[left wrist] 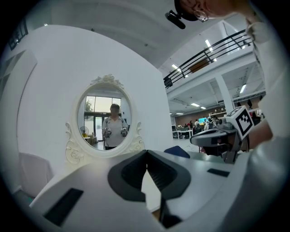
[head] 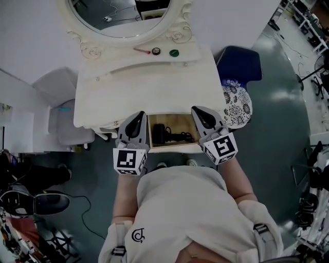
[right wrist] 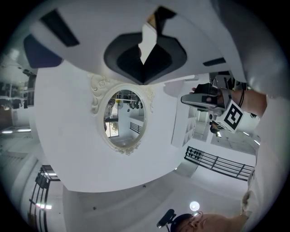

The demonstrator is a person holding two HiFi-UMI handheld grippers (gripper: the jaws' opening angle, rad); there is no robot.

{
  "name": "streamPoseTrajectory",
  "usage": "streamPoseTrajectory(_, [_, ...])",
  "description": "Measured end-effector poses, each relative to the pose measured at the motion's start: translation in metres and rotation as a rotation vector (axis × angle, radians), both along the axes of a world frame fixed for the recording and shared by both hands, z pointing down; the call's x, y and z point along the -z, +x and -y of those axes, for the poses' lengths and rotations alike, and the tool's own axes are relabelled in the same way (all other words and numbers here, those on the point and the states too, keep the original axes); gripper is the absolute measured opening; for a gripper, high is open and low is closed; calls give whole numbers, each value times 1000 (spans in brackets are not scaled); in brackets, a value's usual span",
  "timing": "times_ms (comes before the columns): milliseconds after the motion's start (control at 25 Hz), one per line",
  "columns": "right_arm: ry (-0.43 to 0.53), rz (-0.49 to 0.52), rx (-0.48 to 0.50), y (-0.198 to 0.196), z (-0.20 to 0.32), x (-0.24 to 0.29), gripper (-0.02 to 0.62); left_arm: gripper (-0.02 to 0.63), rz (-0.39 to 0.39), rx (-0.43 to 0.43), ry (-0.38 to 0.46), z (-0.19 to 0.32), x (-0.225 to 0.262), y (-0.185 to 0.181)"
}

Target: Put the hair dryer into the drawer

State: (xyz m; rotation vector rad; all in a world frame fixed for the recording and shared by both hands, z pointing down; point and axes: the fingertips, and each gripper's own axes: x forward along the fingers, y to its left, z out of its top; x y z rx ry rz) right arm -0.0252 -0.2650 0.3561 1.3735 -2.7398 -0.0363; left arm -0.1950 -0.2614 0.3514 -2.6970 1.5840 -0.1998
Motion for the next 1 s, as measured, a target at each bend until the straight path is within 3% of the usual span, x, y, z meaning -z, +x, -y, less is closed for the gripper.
streamPoseTrajectory(1000, [59, 35, -55, 7, 4, 16, 5, 14, -7, 25, -34, -2, 4, 12])
